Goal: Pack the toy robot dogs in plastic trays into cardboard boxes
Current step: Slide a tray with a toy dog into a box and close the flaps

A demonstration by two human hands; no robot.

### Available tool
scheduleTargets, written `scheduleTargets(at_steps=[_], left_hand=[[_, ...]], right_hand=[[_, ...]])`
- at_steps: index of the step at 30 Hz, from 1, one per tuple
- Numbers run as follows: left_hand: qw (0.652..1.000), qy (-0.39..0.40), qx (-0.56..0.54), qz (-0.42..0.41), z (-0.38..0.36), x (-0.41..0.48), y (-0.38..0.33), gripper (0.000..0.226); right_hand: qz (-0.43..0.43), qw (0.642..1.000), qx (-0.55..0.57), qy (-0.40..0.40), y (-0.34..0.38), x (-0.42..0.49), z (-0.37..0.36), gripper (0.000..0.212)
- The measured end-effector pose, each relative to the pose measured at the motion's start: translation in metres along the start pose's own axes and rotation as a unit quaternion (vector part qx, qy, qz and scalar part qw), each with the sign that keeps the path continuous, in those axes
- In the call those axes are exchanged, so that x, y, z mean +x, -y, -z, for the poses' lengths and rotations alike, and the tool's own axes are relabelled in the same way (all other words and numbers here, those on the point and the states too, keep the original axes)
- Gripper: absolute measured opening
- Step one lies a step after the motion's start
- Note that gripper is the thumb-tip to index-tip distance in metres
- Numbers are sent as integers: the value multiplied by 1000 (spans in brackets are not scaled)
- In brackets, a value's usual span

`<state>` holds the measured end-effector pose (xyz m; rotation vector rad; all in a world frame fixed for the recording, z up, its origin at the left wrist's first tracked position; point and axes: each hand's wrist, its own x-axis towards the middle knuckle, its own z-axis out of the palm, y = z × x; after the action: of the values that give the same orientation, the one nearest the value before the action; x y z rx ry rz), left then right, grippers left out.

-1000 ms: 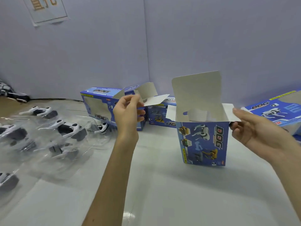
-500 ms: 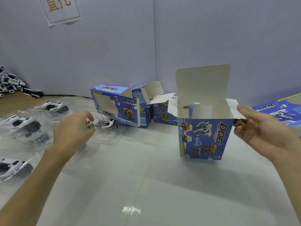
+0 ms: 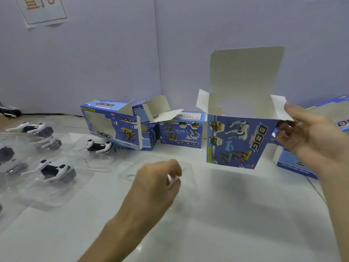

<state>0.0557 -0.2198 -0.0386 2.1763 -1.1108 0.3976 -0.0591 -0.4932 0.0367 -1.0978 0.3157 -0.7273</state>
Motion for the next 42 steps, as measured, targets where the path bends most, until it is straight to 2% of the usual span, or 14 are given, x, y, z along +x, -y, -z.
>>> scheduleTargets(at_steps=[10, 14, 16, 18, 20, 21, 25, 27, 32, 34, 36, 38, 40, 42], left_hand=[[969, 162, -122, -144, -100, 5, -85, 9], [905, 286, -180, -260, -93, 33, -104, 15], [912, 213, -227, -268, -74, 53, -103, 12], [926, 56, -295, -229, -52, 77, -94, 9], [928, -57, -326, -168, -32, 98, -78, 26], [933, -67, -326, -137, -25, 107, -70, 45], [959, 49, -274, -59, -25, 123, -46, 112], [954, 70, -288, -53, -32, 124, -41, 110], [944, 27, -323, -52, -32, 125, -24, 69], [947, -20, -319, -34, -29, 129, -13, 73], [949, -69, -309, -2, -26, 132, -2, 76], [952, -105, -288, 26, -23, 134, 7, 75], [953, -132, -269, 45, -21, 134, 13, 75], [950, -157, -262, 67, -20, 135, 17, 75]], right_hand=[[86, 993, -17, -78, 29, -9, 24, 6], [101, 988, -7, -114, 30, -10, 27, 8], [120, 984, -5, -129, 33, -11, 29, 13], [139, 981, -18, -138, 36, -12, 29, 16], [148, 980, -17, -132, 39, -14, 29, 17], [146, 982, -5, -118, 40, -16, 27, 17], [101, 992, 45, -54, 40, -18, 20, 15], [78, 996, 37, -18, 34, -16, 14, 14], [49, 998, 1, 34, 16, -6, 4, 20], [79, 990, -114, 33, 8, -1, 9, 18], [105, 933, -338, 59, 4, -1, 25, 19], [25, 820, -551, 150, 0, -2, 44, 40], [-111, 714, -658, 212, -8, -4, 54, 61], [-174, 652, -699, 236, -23, -5, 53, 69]])
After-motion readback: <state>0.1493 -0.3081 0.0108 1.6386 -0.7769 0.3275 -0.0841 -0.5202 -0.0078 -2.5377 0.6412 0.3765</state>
